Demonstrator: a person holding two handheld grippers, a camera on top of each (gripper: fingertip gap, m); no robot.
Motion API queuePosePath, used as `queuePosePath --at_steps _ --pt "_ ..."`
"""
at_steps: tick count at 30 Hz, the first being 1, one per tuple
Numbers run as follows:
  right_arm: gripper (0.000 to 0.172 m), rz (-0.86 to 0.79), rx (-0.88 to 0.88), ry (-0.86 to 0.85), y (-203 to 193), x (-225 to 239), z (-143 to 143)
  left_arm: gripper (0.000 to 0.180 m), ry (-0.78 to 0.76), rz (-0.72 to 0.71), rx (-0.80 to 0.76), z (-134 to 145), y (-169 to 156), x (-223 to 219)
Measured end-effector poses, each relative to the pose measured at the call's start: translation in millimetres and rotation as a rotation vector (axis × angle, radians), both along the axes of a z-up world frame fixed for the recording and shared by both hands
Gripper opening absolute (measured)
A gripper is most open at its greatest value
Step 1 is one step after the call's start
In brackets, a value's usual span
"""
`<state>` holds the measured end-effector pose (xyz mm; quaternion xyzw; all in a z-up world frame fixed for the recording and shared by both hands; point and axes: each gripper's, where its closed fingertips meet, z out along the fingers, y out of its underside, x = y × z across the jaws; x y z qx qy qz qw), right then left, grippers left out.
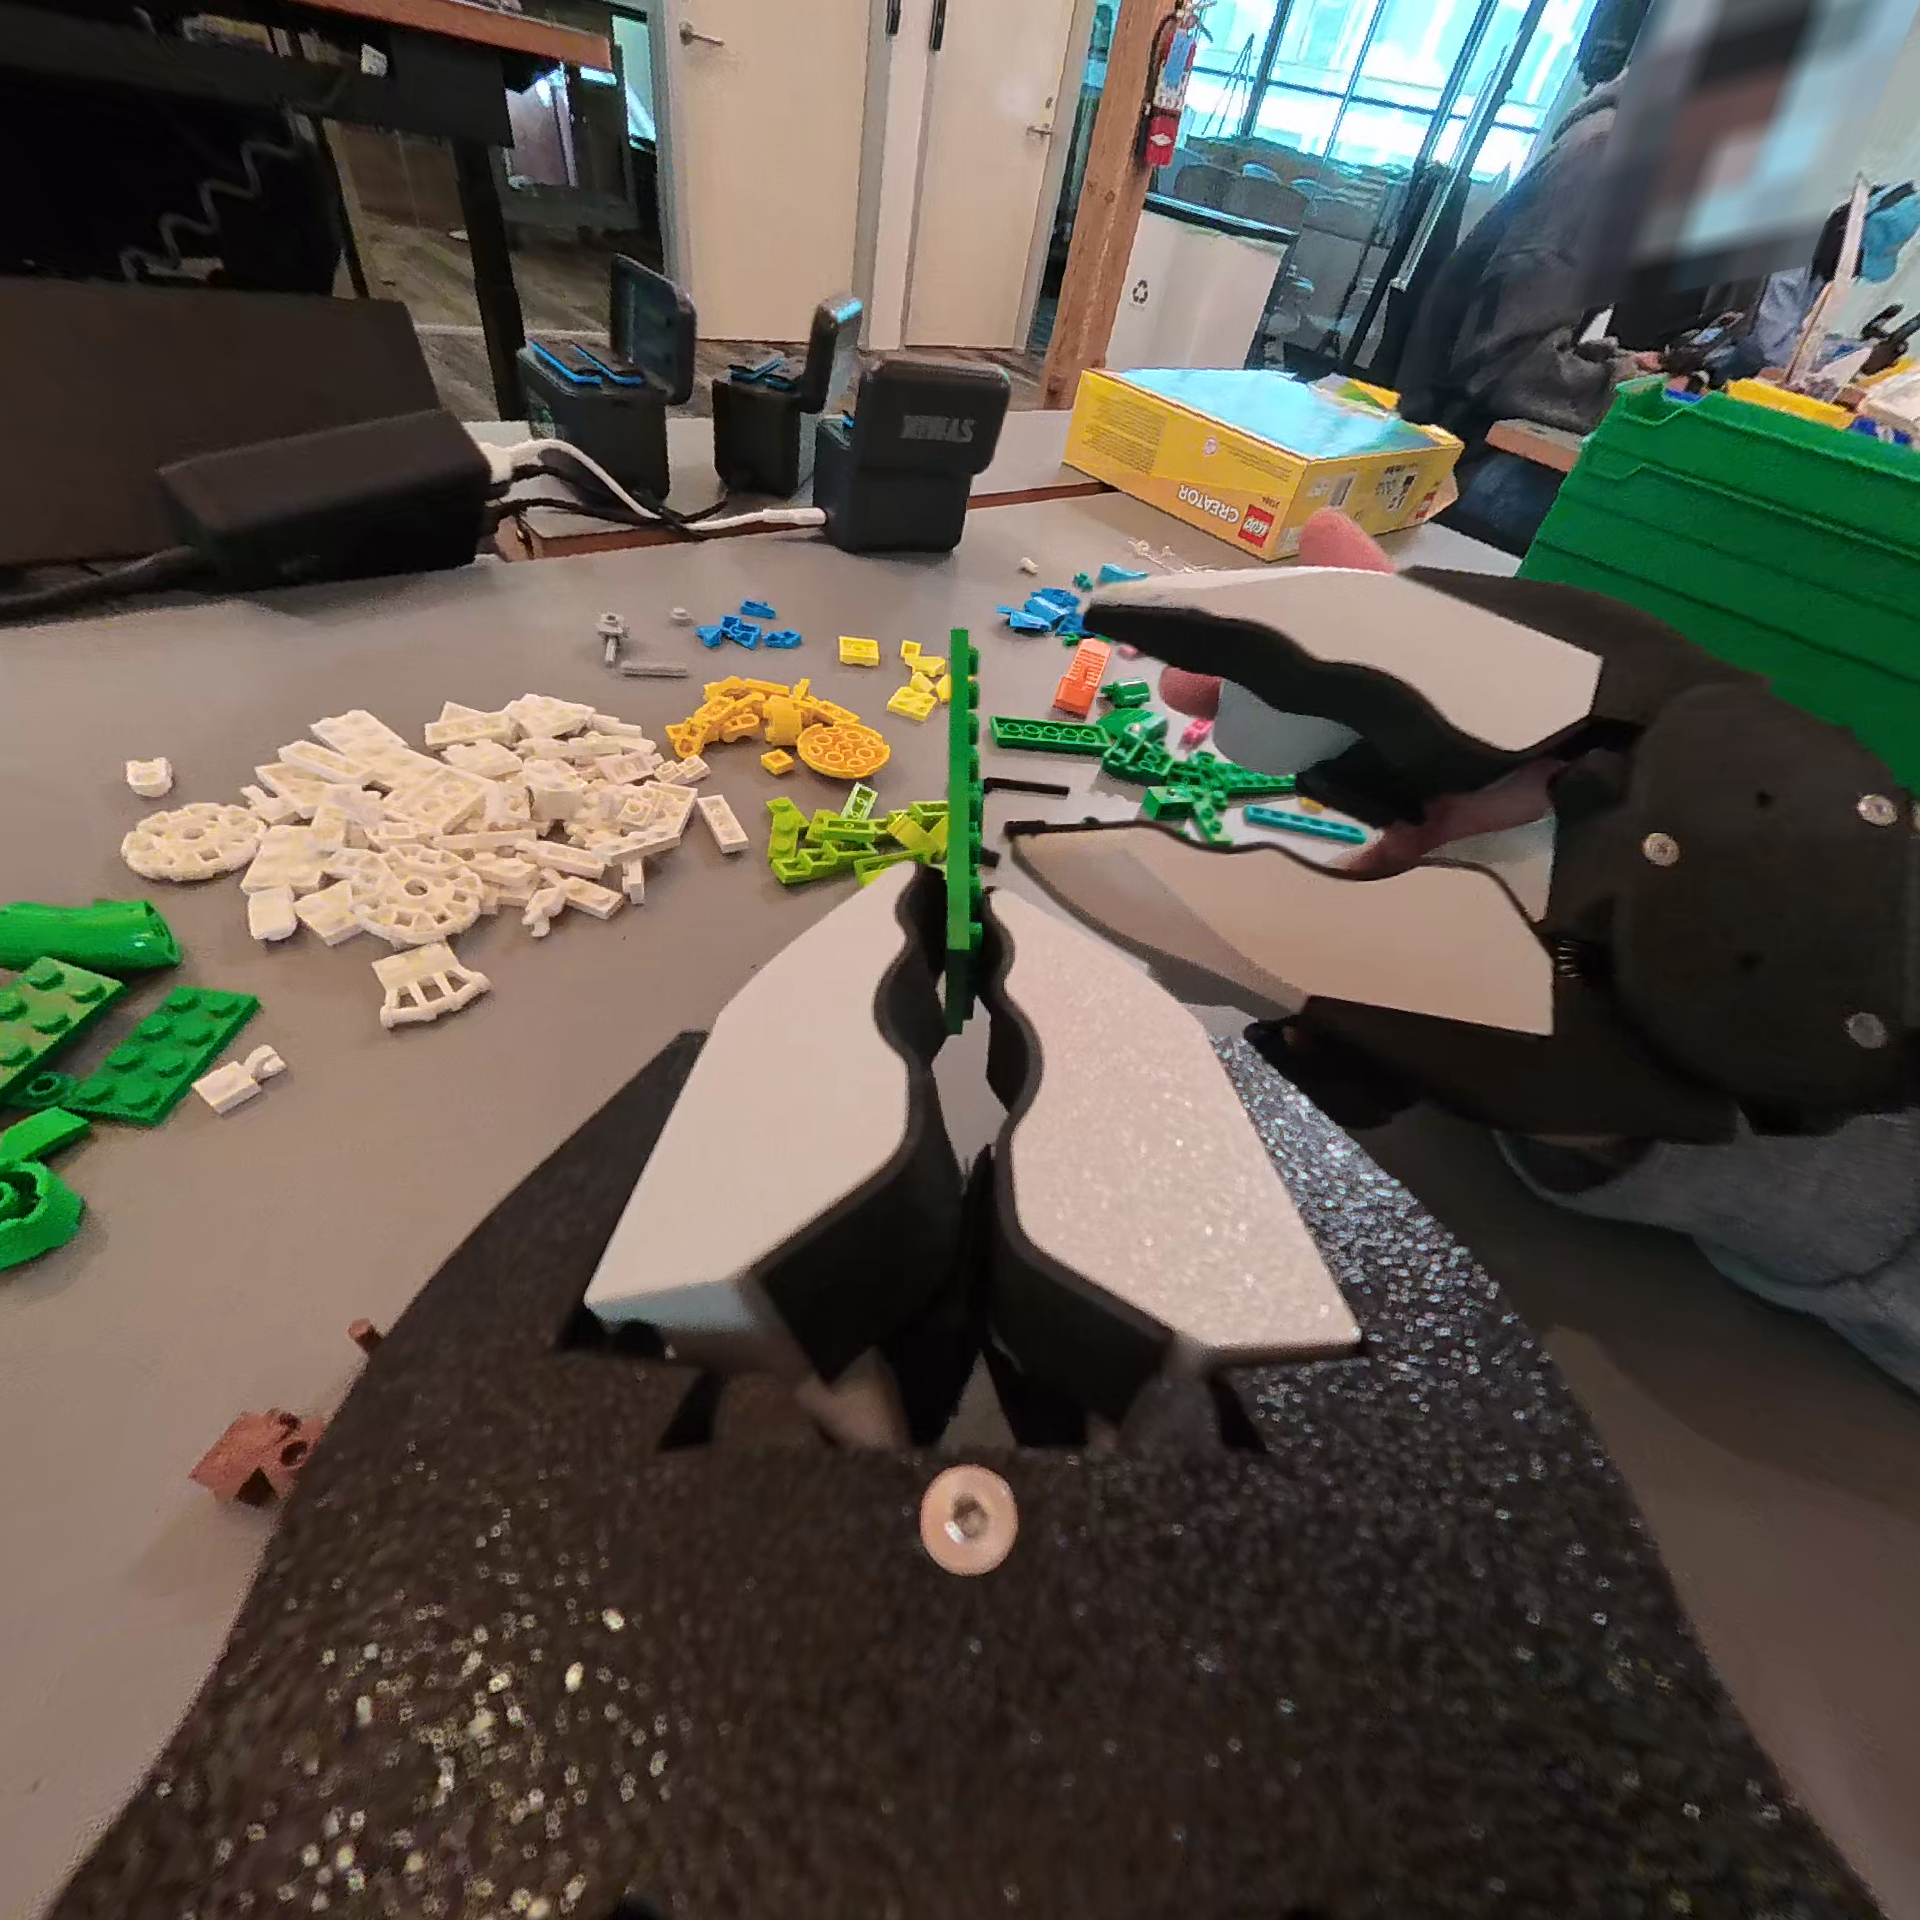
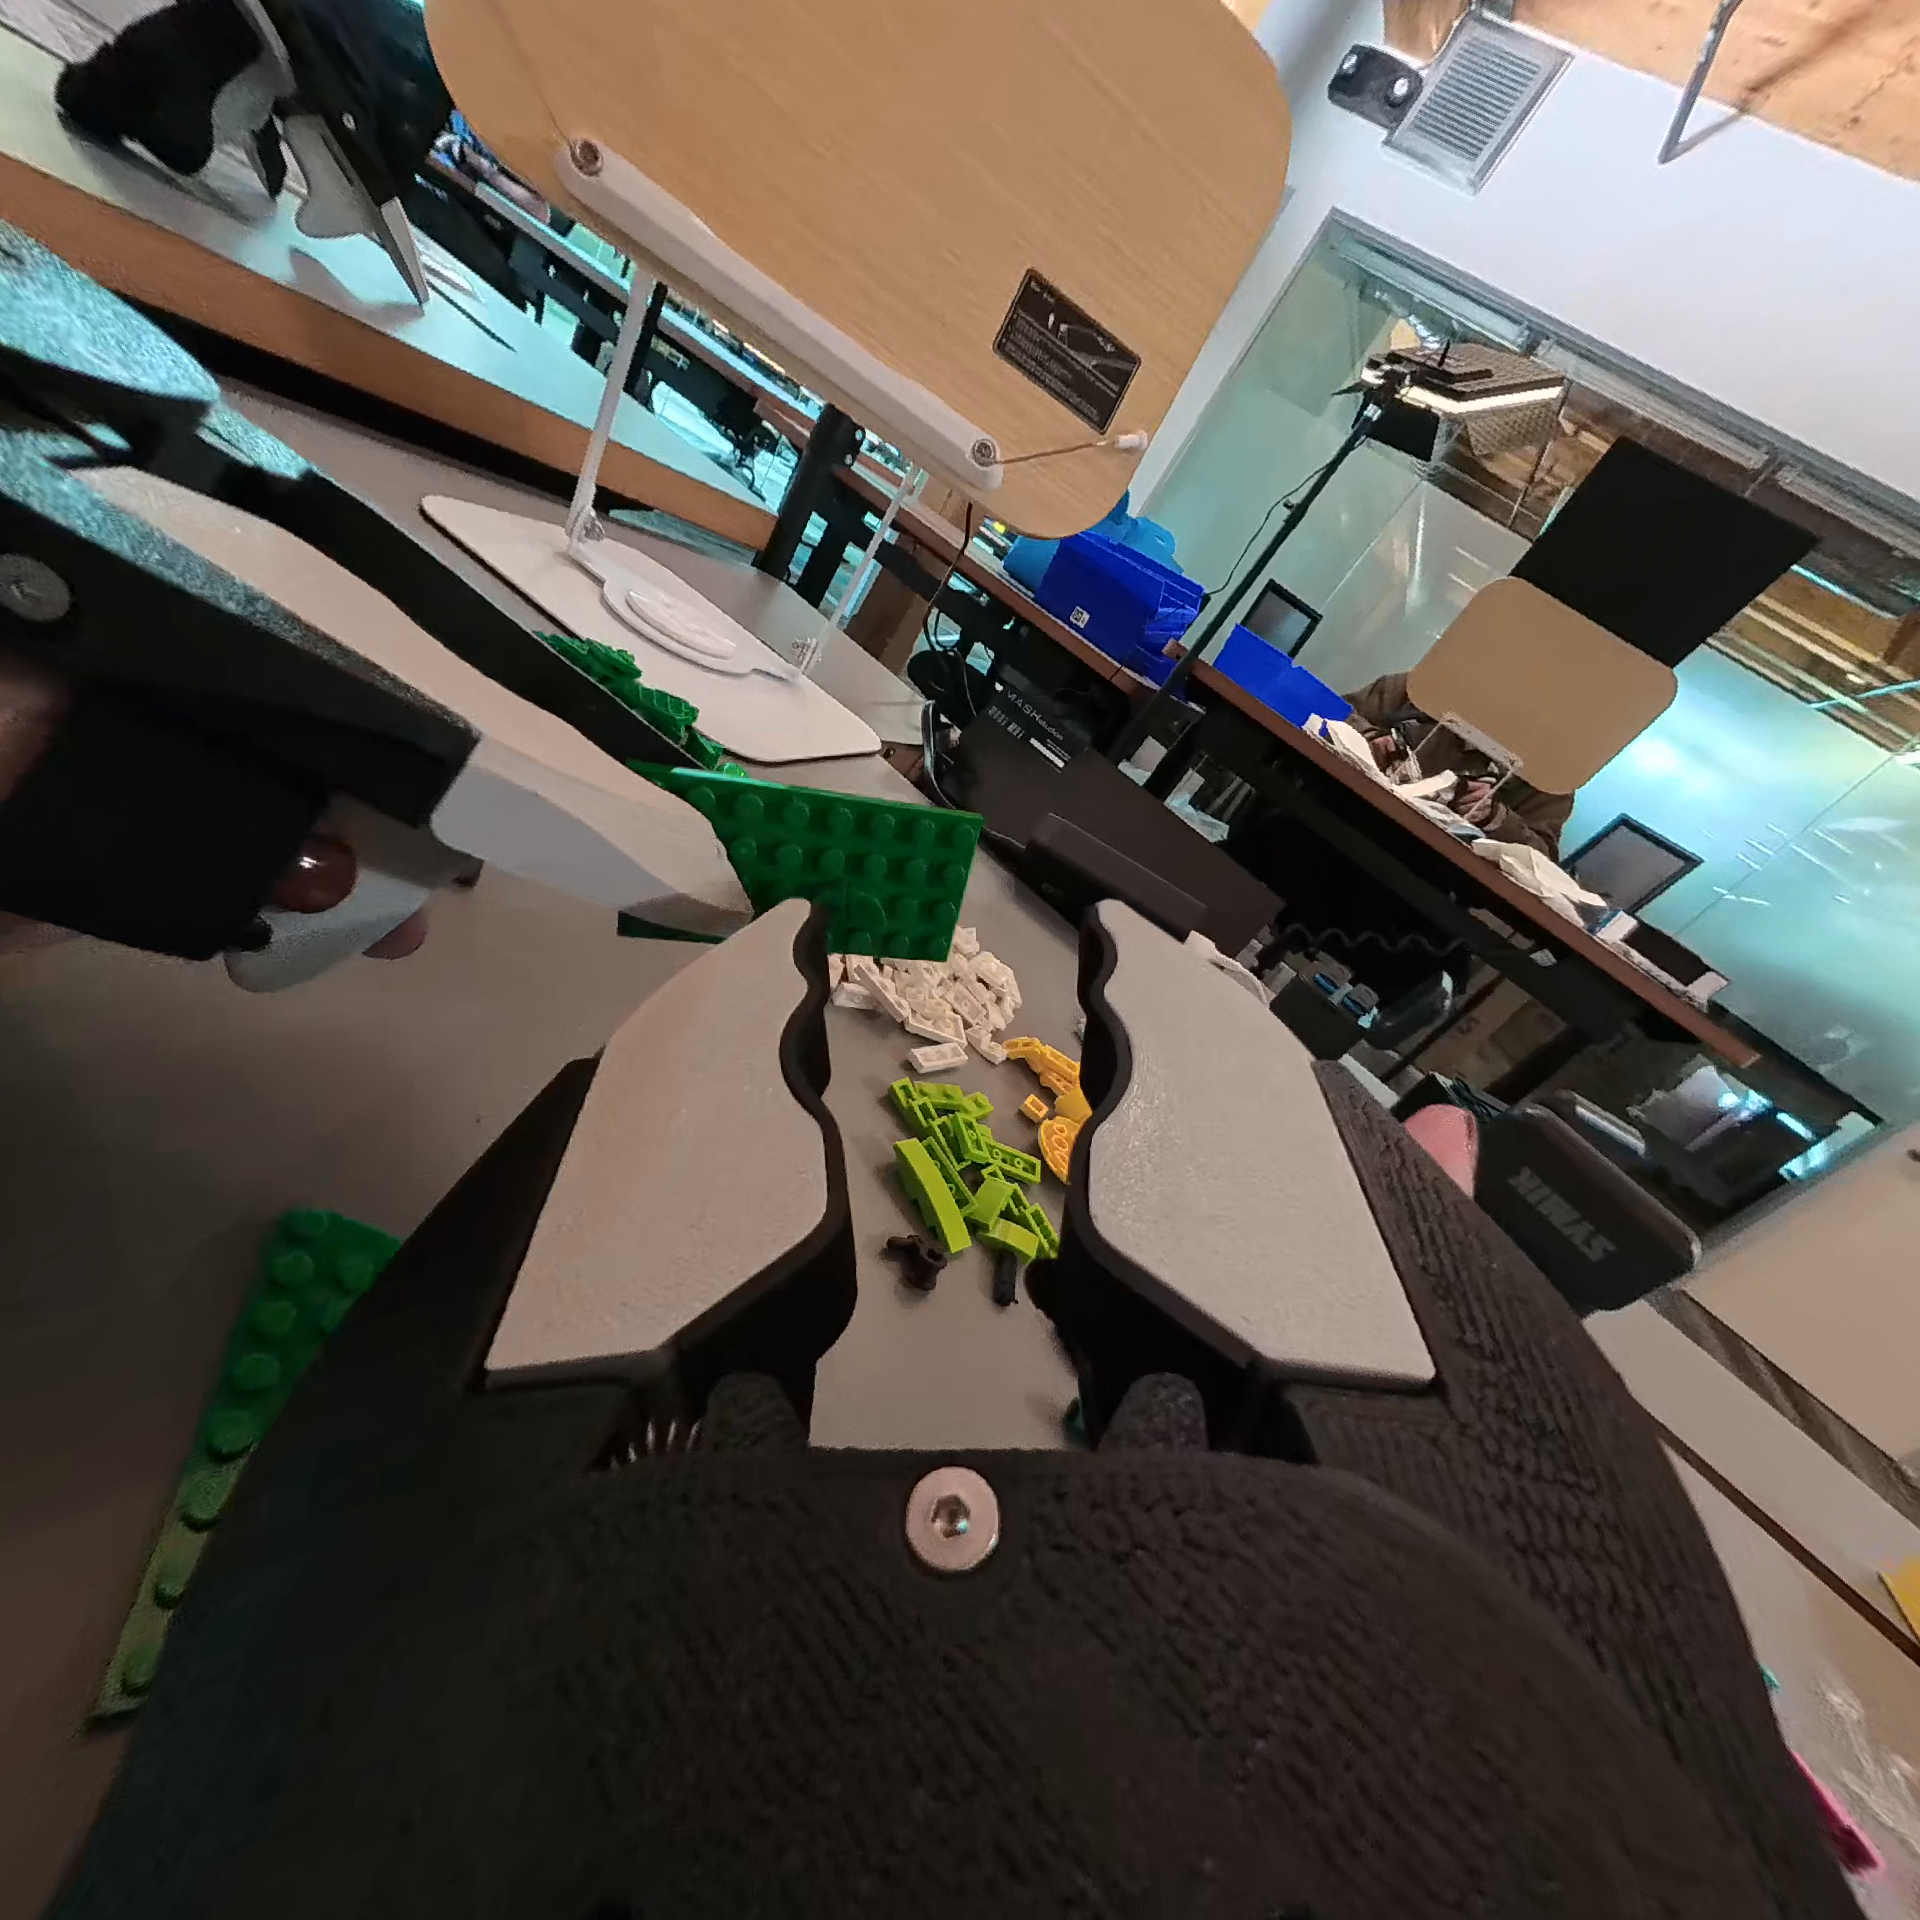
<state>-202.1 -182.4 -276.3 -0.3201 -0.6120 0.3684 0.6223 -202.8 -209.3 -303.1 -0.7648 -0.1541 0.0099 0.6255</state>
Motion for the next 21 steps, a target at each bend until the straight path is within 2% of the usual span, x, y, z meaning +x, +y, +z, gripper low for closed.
queuePosePath --at_steps 8,21 --pt "0.047 0.0 0.01 -0.021 -1.3 -3.1 -3.0 0.004 0.03 -0.005 -0.019 -1.2 1.0 2.7" --pt "0.052 -0.114 -0.02 -0.043 4.4 -3.8 -4.5 0.003 0.076 0.021 -0.046 -2.3 1.3 2.5"
